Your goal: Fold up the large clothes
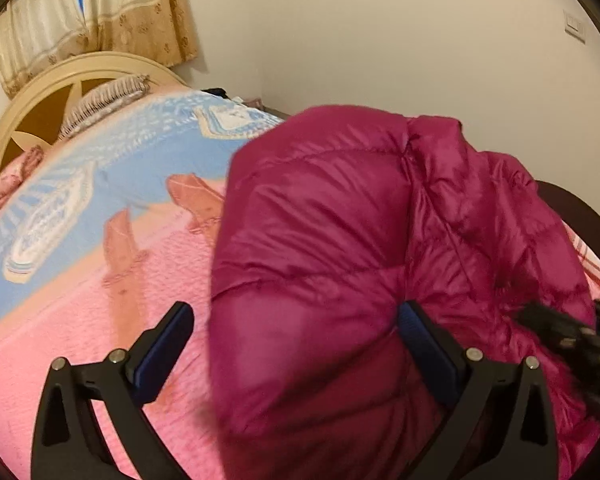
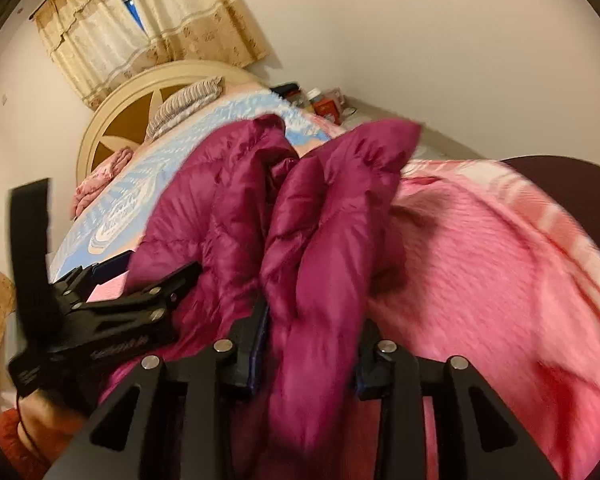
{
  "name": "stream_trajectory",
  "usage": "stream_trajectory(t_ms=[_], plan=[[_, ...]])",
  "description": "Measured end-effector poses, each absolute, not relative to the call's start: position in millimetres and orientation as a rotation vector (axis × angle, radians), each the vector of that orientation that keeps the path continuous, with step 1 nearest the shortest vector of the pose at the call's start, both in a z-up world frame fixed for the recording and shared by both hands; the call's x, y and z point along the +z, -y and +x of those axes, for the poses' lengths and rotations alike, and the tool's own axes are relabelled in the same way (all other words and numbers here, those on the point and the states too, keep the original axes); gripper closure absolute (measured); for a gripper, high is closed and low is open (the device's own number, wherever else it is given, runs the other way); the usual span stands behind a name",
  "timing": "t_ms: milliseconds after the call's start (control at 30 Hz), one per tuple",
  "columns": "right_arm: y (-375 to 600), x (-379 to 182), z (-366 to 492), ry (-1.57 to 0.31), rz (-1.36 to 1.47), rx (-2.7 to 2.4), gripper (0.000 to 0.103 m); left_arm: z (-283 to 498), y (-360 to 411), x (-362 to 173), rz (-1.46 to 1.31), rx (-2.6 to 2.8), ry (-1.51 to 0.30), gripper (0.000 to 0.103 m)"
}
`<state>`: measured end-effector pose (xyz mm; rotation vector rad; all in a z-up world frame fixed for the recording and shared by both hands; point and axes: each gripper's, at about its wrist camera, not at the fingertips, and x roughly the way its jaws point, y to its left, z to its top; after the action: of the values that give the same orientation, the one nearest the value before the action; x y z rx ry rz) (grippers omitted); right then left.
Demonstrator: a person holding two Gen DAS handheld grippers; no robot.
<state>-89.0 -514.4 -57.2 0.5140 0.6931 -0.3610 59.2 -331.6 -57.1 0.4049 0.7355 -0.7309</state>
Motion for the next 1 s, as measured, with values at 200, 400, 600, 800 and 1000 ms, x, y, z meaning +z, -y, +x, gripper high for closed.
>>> stream_trajectory(t_ms=[200, 400, 600, 800, 1000], plan=[[482.2, -10.3, -163.9, -0.615, 0.463, -0.469, 0.069, 57.8, 303.6, -43.6, 0.363, -0.698, -0.768, 0.0], [440.4, 18.3, -207.7, -0.627, 0.409, -0.555, 0.054, 43.3, 266.5, -37.0, 0.329, -0.681, -0.748, 0.0], [384.8, 53.4, -247.1, -0.543, 0.245, -0.601, 0.042, 5.6, 225.3, -12.8, 0.291, -0.666, -0.66, 0.0], [339.2, 90.6, -267.5, -0.417, 0.174, -0.587, 0.039, -31.1, 193.2, 19.5, 0.293, -0.64, -0.519, 0.0], [301.9, 115.8, -282.6, -0.326, 0.083, -0.589, 0.034, -60.1, 164.4, 46.7, 0.282, -0.565, -0.403, 0.0]])
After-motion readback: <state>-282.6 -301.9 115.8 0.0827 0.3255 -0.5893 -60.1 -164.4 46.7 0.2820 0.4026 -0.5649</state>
